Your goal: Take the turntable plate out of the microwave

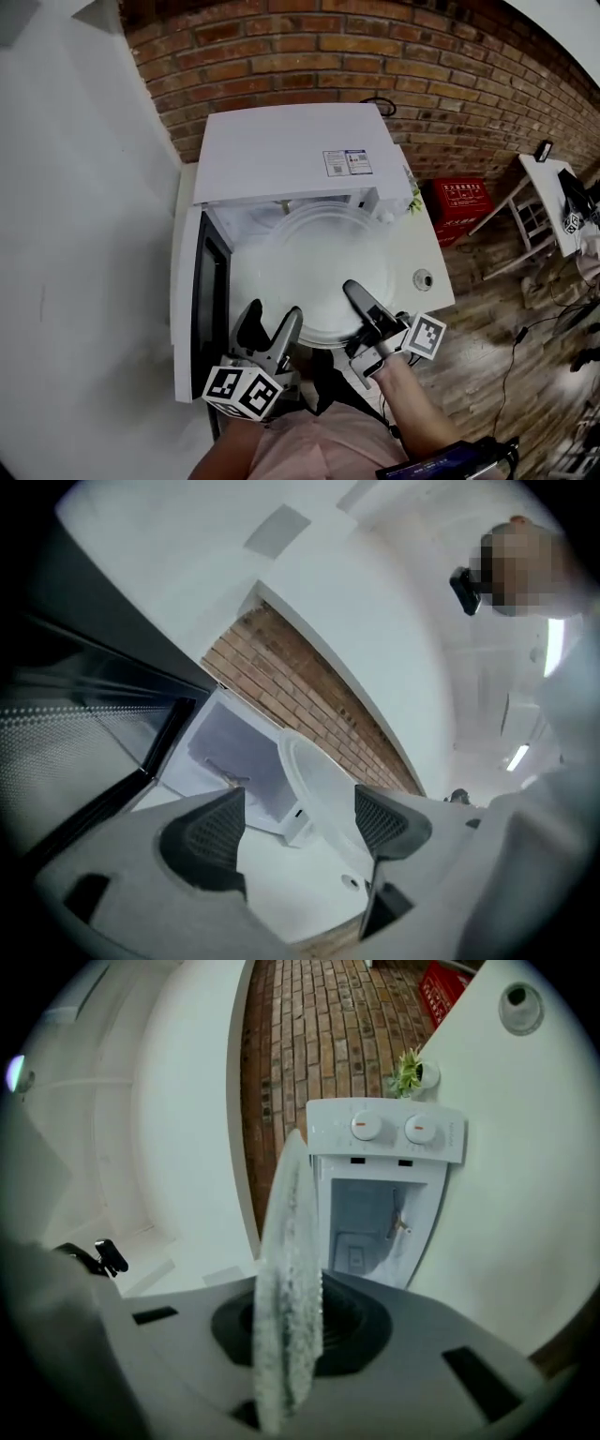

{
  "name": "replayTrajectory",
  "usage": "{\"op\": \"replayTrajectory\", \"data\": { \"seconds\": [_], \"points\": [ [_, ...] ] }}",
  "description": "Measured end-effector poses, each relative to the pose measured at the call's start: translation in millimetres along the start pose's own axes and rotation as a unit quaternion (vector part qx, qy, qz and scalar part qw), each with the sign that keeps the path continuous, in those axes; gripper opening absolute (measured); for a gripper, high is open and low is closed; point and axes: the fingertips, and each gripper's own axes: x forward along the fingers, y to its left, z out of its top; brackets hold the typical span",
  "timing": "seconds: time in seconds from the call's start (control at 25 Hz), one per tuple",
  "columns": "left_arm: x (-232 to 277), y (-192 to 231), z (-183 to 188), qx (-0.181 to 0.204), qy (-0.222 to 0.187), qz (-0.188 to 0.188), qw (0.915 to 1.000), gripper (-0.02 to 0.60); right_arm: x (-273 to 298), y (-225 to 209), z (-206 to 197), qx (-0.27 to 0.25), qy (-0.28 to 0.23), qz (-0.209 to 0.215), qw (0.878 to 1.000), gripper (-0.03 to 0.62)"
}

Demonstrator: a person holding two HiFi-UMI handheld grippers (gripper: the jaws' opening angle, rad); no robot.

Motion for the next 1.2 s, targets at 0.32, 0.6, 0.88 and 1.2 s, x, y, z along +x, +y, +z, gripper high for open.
{"op": "replayTrajectory", "data": {
  "seconds": [0.32,0.6,0.88,1.2],
  "points": [
    [27,-10,6,-0.037,0.007,-0.041,0.9984,0.374,-7,15,-13,-0.020,0.038,0.010,0.999,0.031],
    [28,-11,-7,-0.046,0.030,-0.069,0.9961,0.173,-7,2,-18,-0.029,0.063,-0.006,0.998,0.031],
    [29,-2,-7,-0.055,0.027,-0.058,0.9965,0.161,-3,-10,-19,-0.023,0.074,-0.018,0.997,0.031],
    [27,0,-6,-0.053,0.026,-0.055,0.9967,0.163,-2,-11,-22,-0.017,0.077,-0.023,0.997,0.031]
  ]
}}
